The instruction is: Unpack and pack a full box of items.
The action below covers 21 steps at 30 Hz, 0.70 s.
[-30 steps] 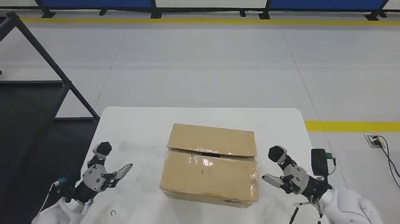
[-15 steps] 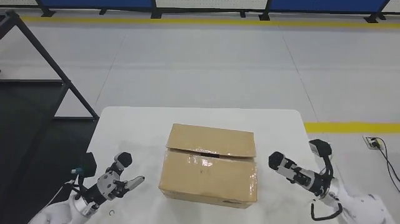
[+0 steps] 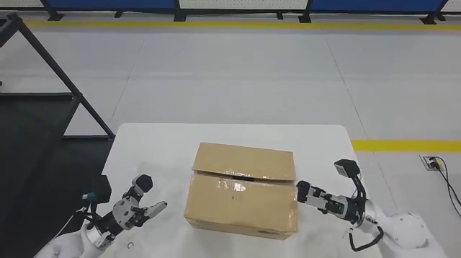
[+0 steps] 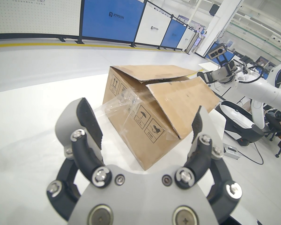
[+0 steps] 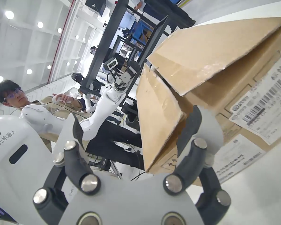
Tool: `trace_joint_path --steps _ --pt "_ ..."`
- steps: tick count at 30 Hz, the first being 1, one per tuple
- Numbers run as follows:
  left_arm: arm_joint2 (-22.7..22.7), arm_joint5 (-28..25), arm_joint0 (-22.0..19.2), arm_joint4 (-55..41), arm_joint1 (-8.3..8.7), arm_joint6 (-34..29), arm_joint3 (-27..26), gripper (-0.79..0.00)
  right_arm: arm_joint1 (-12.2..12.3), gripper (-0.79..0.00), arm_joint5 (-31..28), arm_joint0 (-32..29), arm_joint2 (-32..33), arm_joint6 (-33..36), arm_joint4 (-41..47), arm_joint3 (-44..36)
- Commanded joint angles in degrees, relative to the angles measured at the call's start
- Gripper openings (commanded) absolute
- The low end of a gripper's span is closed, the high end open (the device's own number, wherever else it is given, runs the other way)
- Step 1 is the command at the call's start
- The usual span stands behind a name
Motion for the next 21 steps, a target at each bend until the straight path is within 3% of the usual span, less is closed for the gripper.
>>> trace_joint_path --steps 1,12,21 --pt "0.00 0.00 0.00 0.00 0.00 0.00 0.00 0.000 0.36 0.000 -0.06 -0.48 -0.49 -0.06 1.64 -1.59" --pt "0.00 0.00 0.00 0.00 0.00 0.00 0.00 0.000 4.17 0.000 1.43 -5.73 -1.01 1.46 10.41 -13.82" --pt "0.00 0.00 0.00 0.00 0.00 0.00 0.00 0.000 7.96 0.000 1.29 -11.25 -1.28 1.33 11.93 -21.25"
